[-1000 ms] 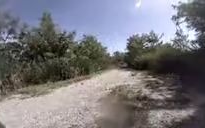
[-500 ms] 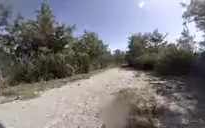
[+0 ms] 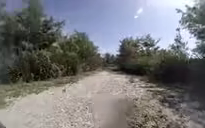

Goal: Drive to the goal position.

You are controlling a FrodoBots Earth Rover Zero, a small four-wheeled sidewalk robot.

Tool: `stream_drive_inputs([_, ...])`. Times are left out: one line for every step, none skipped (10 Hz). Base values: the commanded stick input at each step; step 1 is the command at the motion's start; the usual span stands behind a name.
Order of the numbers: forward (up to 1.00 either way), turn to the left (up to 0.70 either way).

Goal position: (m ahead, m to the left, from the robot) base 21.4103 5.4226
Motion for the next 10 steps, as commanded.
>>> stream_drive_inputs([0.85, 0.0])
stream_drive_inputs([0.85, 0.0])
stream_drive_inputs([0.85, 0.0])
stream_drive_inputs([0.85, 0.0])
stream_drive_inputs([0.85, 0.0])
stream_drive_inputs([0.85, 0.0])
stream_drive_inputs([0.85, 0.0])
stream_drive_inputs([0.85, 0.0])
stream_drive_inputs([0.85, 0.0])
stream_drive_inputs([0.85, 0.0])
